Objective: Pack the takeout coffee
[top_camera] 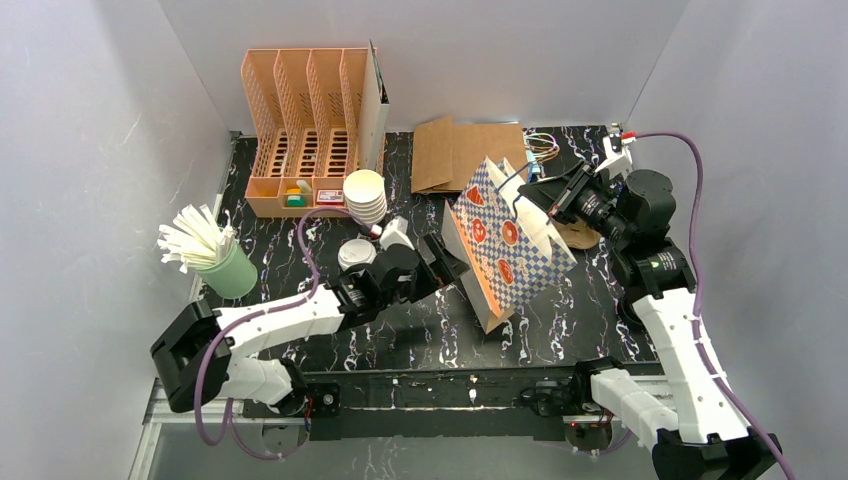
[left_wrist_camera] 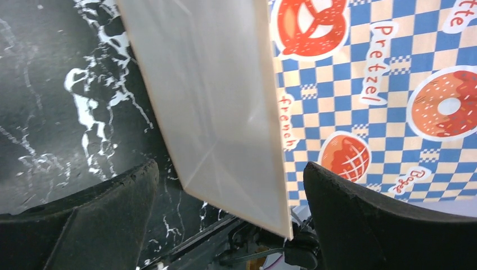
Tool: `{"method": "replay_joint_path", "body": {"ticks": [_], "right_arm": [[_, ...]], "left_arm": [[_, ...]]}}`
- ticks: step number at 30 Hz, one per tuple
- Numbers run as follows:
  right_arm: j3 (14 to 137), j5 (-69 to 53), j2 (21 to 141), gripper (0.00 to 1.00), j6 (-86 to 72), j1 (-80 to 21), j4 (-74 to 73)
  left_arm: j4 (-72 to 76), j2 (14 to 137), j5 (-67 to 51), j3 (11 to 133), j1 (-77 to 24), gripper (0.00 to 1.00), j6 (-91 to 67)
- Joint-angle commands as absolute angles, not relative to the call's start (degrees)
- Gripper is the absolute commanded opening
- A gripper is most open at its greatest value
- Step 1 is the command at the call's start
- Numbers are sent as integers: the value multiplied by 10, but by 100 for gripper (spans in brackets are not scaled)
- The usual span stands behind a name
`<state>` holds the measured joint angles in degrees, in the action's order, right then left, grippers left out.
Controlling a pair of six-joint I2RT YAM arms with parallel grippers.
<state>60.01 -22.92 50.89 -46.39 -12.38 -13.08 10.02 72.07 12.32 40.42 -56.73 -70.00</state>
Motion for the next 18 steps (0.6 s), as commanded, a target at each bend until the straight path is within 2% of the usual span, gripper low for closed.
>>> {"method": "replay_joint_path", "body": {"ticks": [1, 3, 4, 13, 18], "right_arm": [[624, -245, 500, 1, -466, -125, -107], [628, -248, 499, 1, -466, -125, -109], [629, -249, 499, 1, -466, -124, -109], [635, -249, 497, 1, -465, -125, -115], [638, -246, 496, 1, -464, -125, -118]], "left_arm": [[85, 754, 131, 456, -572, 98, -667], [84, 770, 141, 469, -572, 97, -661], [84, 777, 146, 473, -572, 93, -660], [82, 797, 189, 474, -572, 35, -653], [76, 797, 195, 470, -572, 20, -654]]}}
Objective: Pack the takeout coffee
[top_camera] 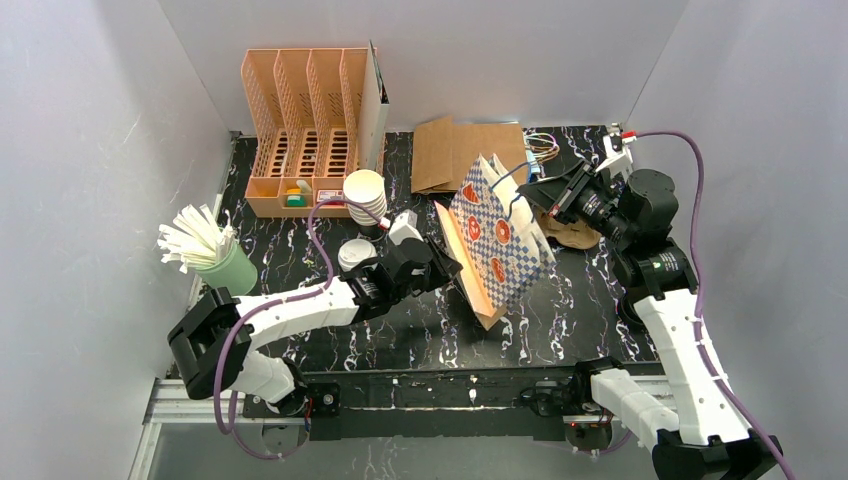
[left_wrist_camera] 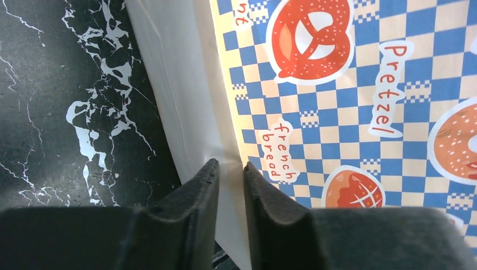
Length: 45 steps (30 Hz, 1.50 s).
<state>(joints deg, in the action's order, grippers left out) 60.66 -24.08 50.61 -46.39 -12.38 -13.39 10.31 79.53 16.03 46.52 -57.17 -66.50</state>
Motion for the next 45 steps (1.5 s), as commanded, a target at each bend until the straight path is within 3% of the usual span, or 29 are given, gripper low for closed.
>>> {"method": "replay_joint_path", "body": {"ticks": [1, 18, 28, 37, 45], "right_arm": [[640, -244, 496, 1, -463, -125, -120], [684, -202, 501, 1, -429, -124, -166], [719, -173, 507, 1, -406, -124, -192], [721, -238, 522, 1, -401, -124, -185], [725, -286, 527, 1, -381, -124, -183]], "left_arm": [[74, 796, 197, 468, -572, 17, -655], [93, 758, 211, 374, -560, 0, -670], [138, 791, 196, 335, -559, 0, -669], [220, 871, 132, 337, -559, 1, -652], [224, 908, 127, 357, -559, 15, -603]]}}
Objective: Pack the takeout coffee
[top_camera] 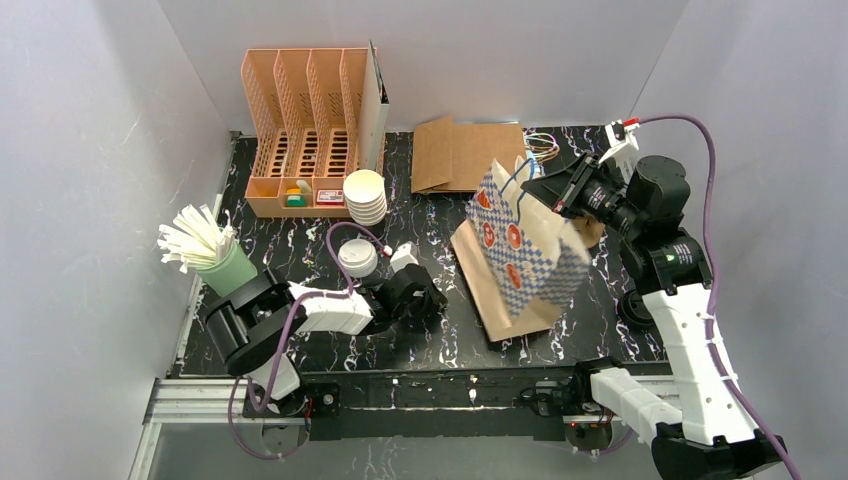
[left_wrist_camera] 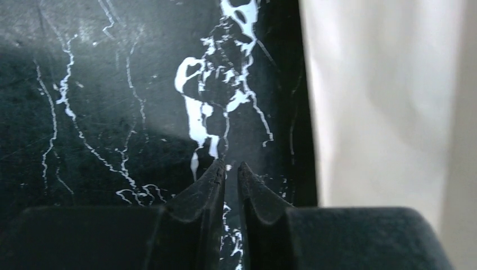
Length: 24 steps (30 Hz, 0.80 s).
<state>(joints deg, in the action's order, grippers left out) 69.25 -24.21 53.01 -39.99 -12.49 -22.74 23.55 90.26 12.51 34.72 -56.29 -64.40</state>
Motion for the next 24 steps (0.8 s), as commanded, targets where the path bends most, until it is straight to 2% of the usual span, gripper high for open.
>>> {"method": "replay_joint_path", "body": {"ticks": [1, 8, 11, 14, 15, 19, 21, 22, 23, 24], "right_arm": [[727, -304, 529, 1, -379, -124, -177], [728, -320, 537, 2, -362, -125, -183], [726, -329, 548, 16, -355, -124, -191], [725, -348, 552, 46, -349, -125, -190], [726, -347, 552, 52, -346, -125, -193], [753, -319, 551, 65, -322, -125, -220], [771, -309, 553, 68, -305, -125, -237], [779, -306, 555, 69, -297, -125, -250], [790, -301, 557, 71, -288, -124, -260], [799, -294, 560, 72, -280, -125, -272]], "left_arm": [[222, 906, 129, 358, -559, 16, -598], [148, 833, 160, 371, -559, 24, -550], [120, 783, 159, 378, -559, 32, -522], [102, 732, 153, 377, -559, 46, -514], [94, 718, 153, 378, -559, 49, -514], [40, 671, 165, 397, -559, 62, -511], [6, 655, 185, 411, -559, 77, -512], [-28, 644, 202, 417, -559, 89, -517], [-48, 635, 216, 423, -559, 97, -524], [-62, 623, 227, 427, -559, 98, -533]]}}
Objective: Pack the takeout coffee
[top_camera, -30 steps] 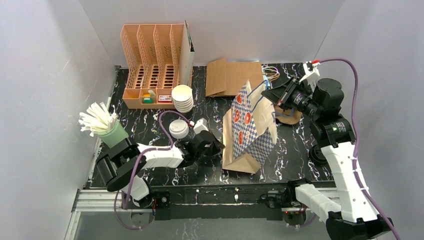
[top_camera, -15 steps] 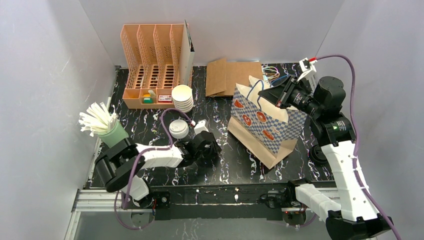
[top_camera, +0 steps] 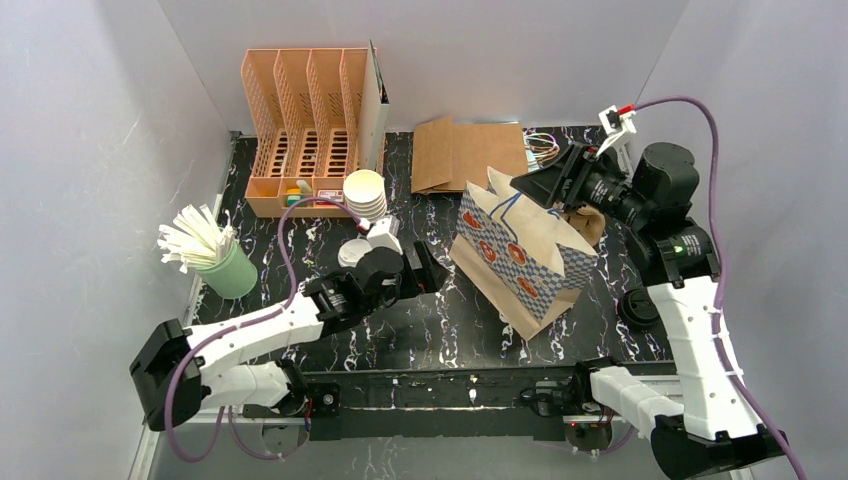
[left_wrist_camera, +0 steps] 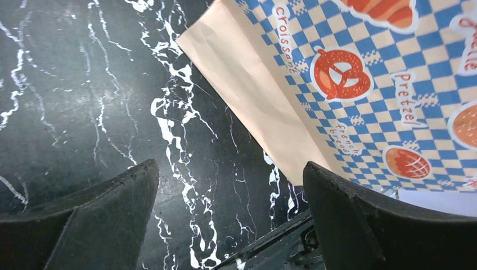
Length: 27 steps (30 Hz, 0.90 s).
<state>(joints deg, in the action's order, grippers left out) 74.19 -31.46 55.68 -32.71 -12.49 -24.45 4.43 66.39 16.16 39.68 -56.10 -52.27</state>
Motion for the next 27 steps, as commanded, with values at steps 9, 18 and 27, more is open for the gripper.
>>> {"method": "replay_joint_path", "body": {"ticks": [9, 18, 27], "right_arm": [[859, -177, 566, 85, -197, -126, -374], [845, -45, 587, 98, -158, -124, -446], [814, -59, 626, 79, -150, -124, -471]], "left_arm": [[-48, 494, 282, 388, -554, 98, -556], [-75, 593, 215, 507, -594, 98, -530], [-70, 678, 281, 600, -683, 98, -524]]}}
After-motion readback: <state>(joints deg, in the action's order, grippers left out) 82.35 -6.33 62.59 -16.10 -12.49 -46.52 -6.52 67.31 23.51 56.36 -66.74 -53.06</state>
